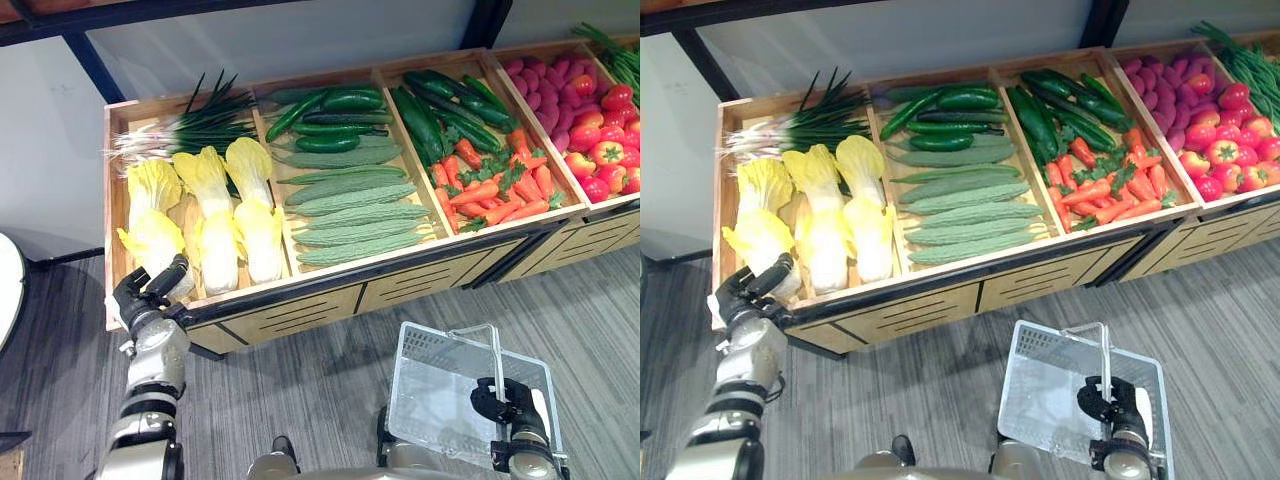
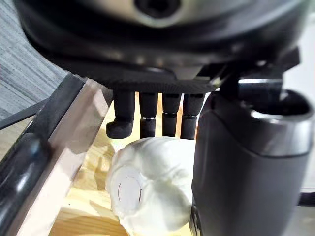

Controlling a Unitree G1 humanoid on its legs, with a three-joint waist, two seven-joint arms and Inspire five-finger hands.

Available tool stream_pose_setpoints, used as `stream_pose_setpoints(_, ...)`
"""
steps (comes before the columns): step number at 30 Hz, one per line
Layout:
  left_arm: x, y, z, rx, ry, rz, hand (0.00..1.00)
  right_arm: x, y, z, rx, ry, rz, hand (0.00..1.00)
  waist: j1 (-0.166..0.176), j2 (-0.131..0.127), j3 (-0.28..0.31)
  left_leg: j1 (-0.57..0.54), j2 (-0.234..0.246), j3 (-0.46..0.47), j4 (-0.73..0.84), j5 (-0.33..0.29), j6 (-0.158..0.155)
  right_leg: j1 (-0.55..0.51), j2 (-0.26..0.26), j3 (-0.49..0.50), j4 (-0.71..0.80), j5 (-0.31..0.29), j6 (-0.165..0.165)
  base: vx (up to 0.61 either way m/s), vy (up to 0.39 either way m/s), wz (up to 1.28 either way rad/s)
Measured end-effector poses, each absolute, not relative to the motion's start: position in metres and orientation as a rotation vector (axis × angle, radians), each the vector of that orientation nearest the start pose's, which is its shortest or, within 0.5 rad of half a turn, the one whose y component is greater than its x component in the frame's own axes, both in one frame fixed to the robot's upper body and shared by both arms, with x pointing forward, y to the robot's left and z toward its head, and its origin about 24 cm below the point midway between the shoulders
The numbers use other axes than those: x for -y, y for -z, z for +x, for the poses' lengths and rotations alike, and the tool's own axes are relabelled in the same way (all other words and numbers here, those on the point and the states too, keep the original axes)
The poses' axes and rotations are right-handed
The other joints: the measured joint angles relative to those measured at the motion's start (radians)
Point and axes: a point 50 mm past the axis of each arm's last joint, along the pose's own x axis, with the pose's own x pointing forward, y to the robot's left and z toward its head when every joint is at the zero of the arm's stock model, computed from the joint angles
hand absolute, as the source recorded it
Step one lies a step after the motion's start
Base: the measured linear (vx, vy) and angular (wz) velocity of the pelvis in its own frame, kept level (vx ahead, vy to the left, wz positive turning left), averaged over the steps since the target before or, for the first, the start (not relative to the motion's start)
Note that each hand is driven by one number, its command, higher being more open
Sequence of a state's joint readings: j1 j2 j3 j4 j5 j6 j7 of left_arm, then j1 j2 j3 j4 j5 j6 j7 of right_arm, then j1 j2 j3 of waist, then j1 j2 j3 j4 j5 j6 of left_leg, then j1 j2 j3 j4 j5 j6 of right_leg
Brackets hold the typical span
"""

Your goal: Pick vegetable in the basket

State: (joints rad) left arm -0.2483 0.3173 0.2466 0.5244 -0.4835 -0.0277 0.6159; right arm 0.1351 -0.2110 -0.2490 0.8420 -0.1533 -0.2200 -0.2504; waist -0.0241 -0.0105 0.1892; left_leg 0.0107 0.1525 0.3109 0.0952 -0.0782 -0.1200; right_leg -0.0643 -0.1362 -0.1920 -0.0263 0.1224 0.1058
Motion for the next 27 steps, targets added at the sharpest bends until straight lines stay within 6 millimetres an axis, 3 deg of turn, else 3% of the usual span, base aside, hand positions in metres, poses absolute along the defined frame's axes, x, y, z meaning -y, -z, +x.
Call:
stream_pose_setpoints(4, -0.293, -0.024, 0.255, -0.124, -1.006, -0.252, 0.00, 0.273, 0.114, 0.120, -0.727, 0.490, -0.343, 0.00, 0.001, -0.008, -0.011, 0.006, -0.006, -0.013, -0.014, 0.013, 0.009, 0.007, 0.000, -0.004, -0.003, 0.003, -0.005, -0.06, -0.009, 0.06)
stream_pose_setpoints(12, -0.295, -0.049, 0.244, 0.039, -1.073, -0.238, 0.00, 0.278, 0.117, 0.105, -0.764, 0.536, -0.335, 0.00, 0.001, -0.011, -0.055, 0.013, -0.017, -0.032, -0.055, 0.040, 0.017, 0.016, 0.003, -0.020, -0.024, 0.014, -0.013, -0.04, -0.008, 0.07)
stream_pose_setpoints(17, -0.287, -0.088, 0.245, 0.239, -1.043, -0.197, 0.00, 0.279, 0.118, 0.102, -0.782, 0.535, -0.352, 0.00, 0.001, -0.020, -0.065, 0.027, -0.021, -0.032, -0.062, 0.041, 0.017, 0.032, 0.007, -0.018, -0.032, 0.017, -0.012, 0.00, 0.000, 0.00)
stream_pose_setpoints(20, -0.273, -0.118, 0.246, 0.388, -0.915, -0.170, 0.00, 0.282, 0.117, 0.103, -0.782, 0.541, -0.367, 0.00, 0.004, -0.026, -0.081, 0.040, -0.020, -0.018, -0.072, 0.040, 0.017, 0.031, 0.011, 0.000, -0.033, 0.017, -0.012, 0.01, 0.005, -0.13)
stream_pose_setpoints(23, -0.244, -0.145, 0.249, 0.520, -0.663, -0.106, 0.00, 0.291, 0.108, 0.110, -0.750, 0.537, -0.419, 0.00, 0.005, -0.029, -0.088, 0.049, -0.018, 0.009, -0.073, 0.031, 0.012, 0.029, 0.016, 0.030, -0.033, 0.019, -0.009, -0.01, 0.004, -0.23)
stream_pose_setpoints(27, -0.207, -0.152, 0.253, 0.548, -0.362, -0.023, 0.00, 0.310, 0.085, 0.128, -0.661, 0.486, -0.511, 0.00, -0.002, -0.024, -0.106, 0.069, -0.011, 0.071, -0.068, 0.009, 0.011, 0.011, 0.028, 0.094, -0.032, 0.025, -0.007, 0.01, 0.008, -0.48)
